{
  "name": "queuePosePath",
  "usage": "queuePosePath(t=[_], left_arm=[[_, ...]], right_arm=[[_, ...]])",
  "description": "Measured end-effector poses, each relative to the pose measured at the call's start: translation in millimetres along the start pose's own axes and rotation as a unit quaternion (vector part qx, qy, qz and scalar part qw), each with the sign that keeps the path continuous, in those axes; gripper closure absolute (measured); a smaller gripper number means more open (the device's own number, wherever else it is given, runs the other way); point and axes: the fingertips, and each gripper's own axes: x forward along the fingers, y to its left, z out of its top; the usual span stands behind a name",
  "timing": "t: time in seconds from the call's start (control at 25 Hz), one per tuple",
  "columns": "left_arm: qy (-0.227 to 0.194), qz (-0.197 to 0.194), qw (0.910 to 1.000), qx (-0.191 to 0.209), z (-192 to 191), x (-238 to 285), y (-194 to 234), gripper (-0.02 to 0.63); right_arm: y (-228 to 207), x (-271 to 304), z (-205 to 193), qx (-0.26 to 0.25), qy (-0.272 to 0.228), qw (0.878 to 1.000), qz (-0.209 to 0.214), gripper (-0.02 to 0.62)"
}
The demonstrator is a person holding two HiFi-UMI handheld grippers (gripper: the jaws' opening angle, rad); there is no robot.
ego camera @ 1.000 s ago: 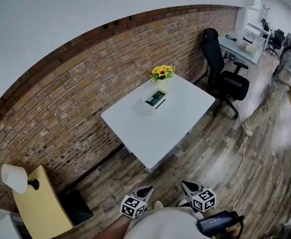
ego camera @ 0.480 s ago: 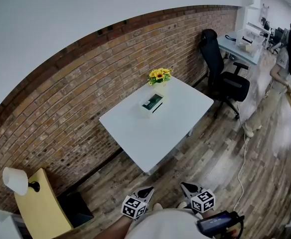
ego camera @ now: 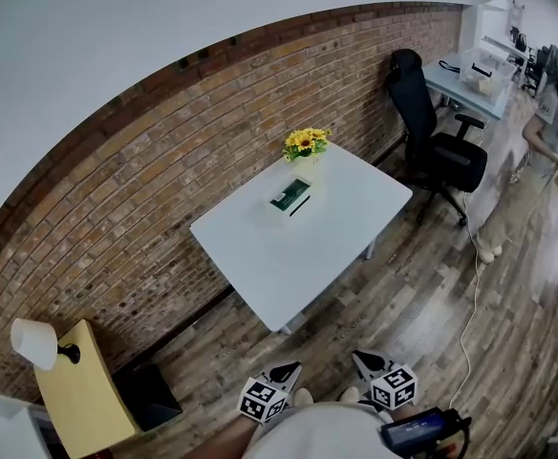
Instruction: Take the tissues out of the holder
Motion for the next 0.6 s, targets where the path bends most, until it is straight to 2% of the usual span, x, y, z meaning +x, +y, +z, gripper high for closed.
queuePosePath(t=[0.24, 0.6], left_arm=[[0.010, 0.007, 0.9999, 0.008, 10.3, 17.7, -14.6, 0.598], [0.012, 0.049, 0.9987, 0.008, 25.8, 32.9, -19.2, 0.598]], right_arm=[[-21.1, -11.0, -2.1, 0.010, -0.004, 1.000, 0.009, 0.591], [-55.9, -30.8, -7.0, 0.024, -0.009, 0.999, 0.020, 0.591]])
